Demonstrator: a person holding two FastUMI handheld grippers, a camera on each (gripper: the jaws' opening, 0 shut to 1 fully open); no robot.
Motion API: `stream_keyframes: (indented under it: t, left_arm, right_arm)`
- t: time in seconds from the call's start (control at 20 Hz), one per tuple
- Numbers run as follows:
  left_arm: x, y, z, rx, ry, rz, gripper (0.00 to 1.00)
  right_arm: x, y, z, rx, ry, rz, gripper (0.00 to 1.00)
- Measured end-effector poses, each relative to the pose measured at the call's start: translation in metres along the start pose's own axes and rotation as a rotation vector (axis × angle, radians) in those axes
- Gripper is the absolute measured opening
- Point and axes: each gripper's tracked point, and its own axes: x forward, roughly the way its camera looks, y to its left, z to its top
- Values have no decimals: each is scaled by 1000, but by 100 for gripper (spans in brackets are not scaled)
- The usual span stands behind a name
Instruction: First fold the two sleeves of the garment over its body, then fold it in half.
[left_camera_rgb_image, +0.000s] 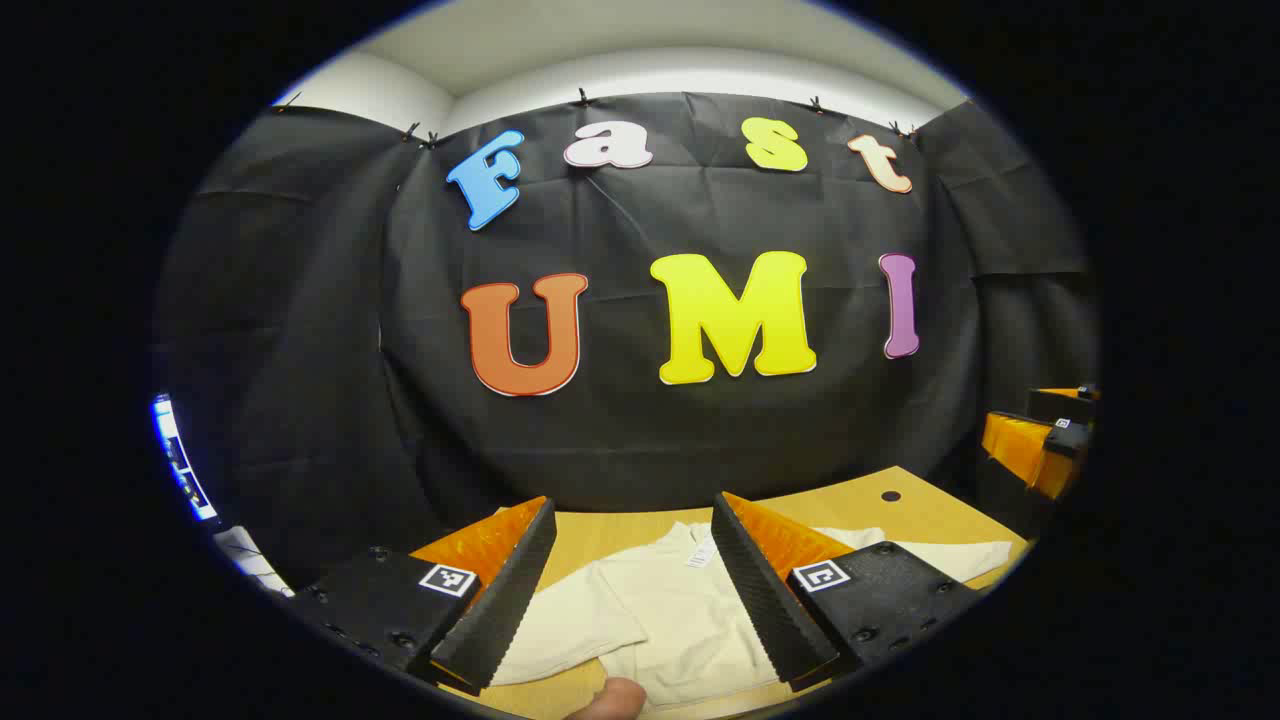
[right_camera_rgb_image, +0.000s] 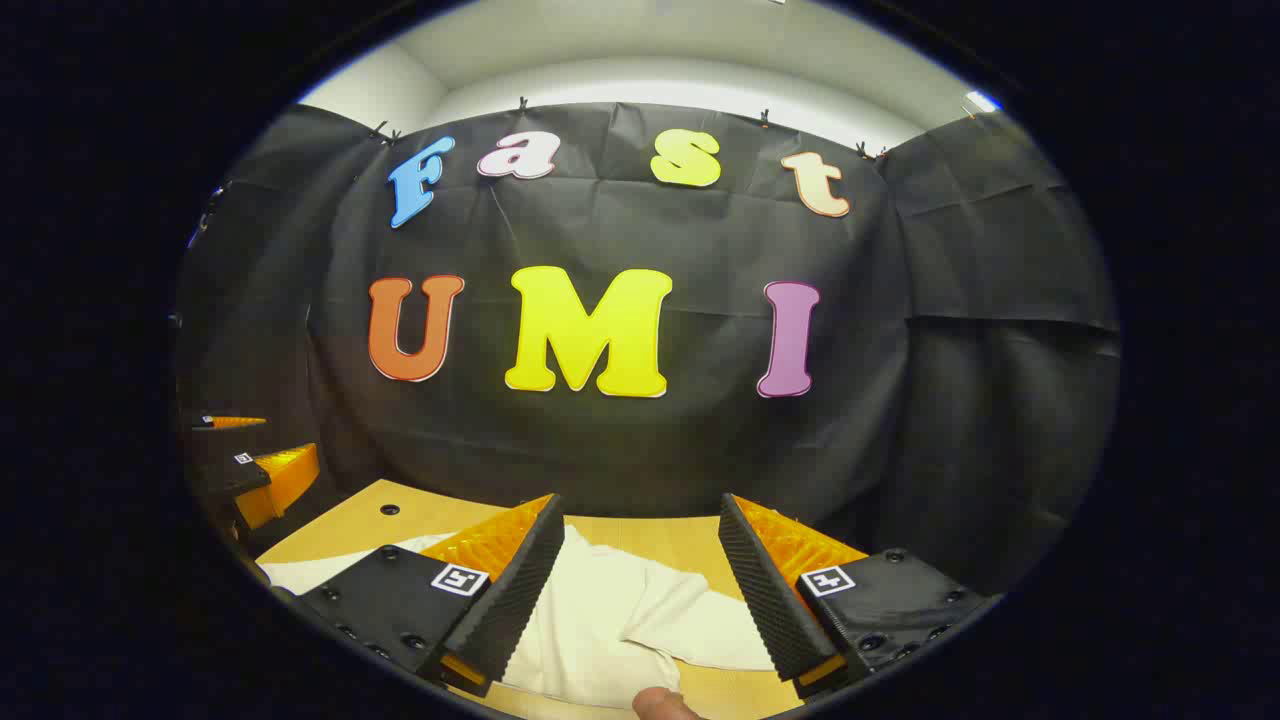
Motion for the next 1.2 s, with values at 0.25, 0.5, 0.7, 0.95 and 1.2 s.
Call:
stream_keyframes:
  t: [0.25, 0.5, 0.7, 0.95, 1.2]
  left_arm:
    - [10, -5, -10, -8, 23, 28, 99]
    - [16, -13, -7, -8, 17, 38, 99]
    - [18, -21, -10, -14, 29, 30, 99]
    - [17, -31, -7, -25, 25, 9, 99]
    - [14, -49, 8, -27, -25, -57, 99]
  right_arm:
    - [16, 2, 15, -45, -34, 18, 95]
    - [25, 0, 14, -24, -35, 45, 98]
    - [24, -4, 12, -27, -34, 53, 98]
    - [21, -7, 12, -24, -42, 71, 98]
    - [35, -40, -3, 10, -15, 9, 98]
